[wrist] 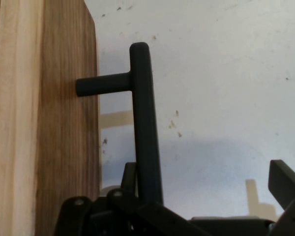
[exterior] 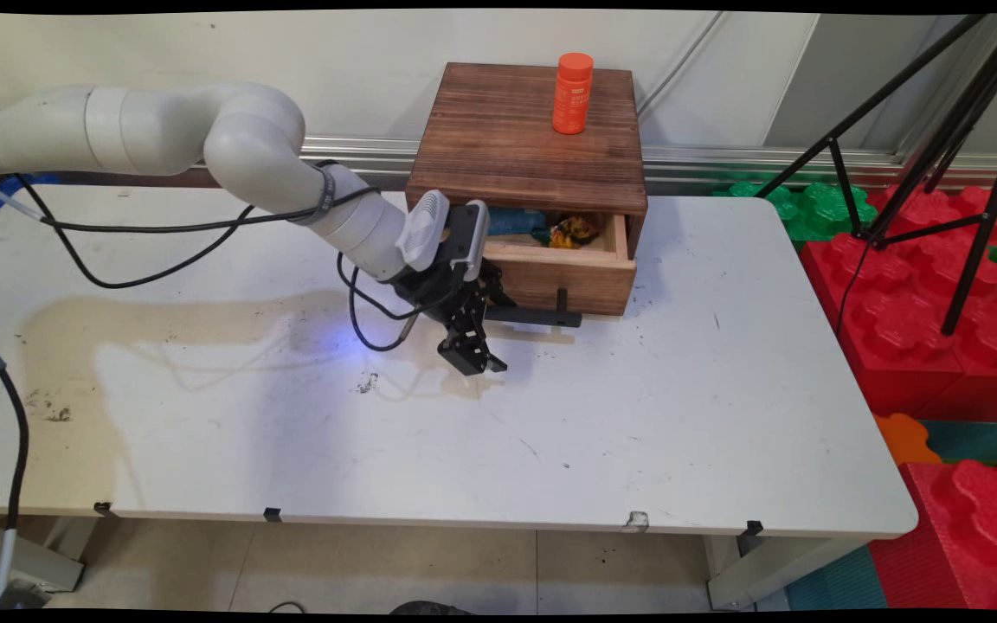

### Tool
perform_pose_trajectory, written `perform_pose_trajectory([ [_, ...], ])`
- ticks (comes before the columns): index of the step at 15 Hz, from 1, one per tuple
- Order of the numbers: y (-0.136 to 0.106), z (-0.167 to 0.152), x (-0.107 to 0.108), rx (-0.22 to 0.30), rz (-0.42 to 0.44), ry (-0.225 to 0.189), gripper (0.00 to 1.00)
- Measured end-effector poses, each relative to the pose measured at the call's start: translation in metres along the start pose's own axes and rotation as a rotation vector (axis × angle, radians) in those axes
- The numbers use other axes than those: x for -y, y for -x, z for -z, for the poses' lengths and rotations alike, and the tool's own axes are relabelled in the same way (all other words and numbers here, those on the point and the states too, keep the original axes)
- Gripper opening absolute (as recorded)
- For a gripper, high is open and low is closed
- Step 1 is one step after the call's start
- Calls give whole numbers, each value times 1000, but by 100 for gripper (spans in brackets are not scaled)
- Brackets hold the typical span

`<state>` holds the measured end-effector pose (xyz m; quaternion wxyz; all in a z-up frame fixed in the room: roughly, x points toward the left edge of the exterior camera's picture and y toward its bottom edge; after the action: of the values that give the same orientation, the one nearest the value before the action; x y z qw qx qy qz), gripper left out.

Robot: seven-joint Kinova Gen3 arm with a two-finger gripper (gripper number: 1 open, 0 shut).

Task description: Open the drawer

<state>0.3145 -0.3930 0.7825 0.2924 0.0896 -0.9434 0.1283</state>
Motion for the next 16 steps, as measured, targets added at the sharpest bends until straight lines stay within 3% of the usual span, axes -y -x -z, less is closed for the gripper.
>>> perform_pose_trajectory([
  [16, -7, 3, -45, -21, 0, 23, 100],
])
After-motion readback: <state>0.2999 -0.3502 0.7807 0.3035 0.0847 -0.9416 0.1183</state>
